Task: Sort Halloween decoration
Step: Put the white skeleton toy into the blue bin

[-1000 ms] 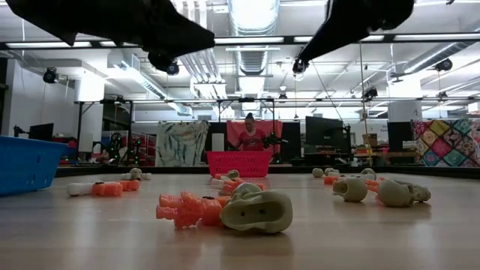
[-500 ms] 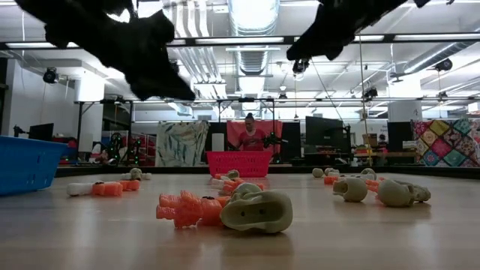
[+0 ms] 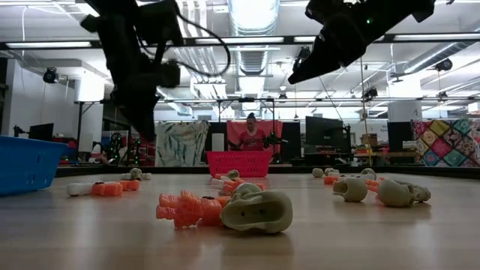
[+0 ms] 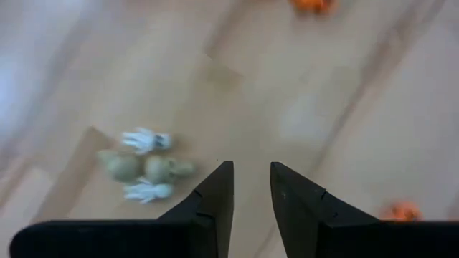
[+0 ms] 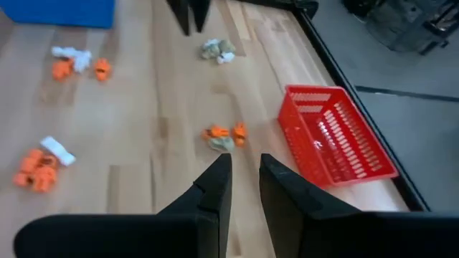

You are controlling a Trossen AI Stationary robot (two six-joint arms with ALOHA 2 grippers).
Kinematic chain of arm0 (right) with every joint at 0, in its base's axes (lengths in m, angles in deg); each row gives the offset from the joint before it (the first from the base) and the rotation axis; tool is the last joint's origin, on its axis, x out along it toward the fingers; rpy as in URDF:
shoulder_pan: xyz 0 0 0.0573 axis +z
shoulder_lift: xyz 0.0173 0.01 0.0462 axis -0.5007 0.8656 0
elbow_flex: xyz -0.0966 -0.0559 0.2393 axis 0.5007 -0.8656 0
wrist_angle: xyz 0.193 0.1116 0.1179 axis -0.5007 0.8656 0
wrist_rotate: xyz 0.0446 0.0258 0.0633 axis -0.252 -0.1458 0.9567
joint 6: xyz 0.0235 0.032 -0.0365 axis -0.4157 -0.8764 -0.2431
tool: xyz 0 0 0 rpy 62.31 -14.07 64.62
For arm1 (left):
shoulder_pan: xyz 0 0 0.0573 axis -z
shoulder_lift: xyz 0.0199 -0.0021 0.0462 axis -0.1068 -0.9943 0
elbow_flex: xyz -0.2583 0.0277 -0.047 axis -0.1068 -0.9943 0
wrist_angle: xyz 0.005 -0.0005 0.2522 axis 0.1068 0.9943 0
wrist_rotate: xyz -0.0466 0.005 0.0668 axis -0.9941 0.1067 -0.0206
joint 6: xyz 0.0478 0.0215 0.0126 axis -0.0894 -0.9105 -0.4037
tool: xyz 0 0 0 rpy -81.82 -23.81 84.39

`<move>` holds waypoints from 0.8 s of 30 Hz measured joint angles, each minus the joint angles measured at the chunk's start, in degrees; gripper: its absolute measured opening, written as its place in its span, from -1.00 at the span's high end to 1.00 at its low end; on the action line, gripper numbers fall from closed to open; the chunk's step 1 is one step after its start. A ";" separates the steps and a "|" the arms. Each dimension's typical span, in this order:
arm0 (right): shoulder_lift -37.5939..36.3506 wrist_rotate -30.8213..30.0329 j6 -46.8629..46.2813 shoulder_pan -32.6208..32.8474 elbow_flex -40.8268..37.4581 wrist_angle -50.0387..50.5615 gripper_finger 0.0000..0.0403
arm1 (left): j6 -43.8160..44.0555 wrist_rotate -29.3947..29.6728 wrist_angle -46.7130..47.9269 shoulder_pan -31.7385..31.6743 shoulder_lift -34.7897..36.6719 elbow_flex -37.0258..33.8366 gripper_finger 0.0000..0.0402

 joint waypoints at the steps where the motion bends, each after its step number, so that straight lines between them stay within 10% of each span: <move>1: -0.22 0.01 0.60 -0.30 0.00 0.24 0.69 | -3.35 -2.99 0.00 -0.84 -0.40 0.00 0.63; 5: -0.65 0.41 1.94 -1.25 0.00 0.11 0.69 | -15.14 -8.16 -0.04 -2.25 -0.99 0.00 0.63; 24: -0.78 9.17 -10.97 -1.13 0.00 0.02 0.69 | -42.83 1.42 -1.18 -8.92 -0.76 -0.44 0.24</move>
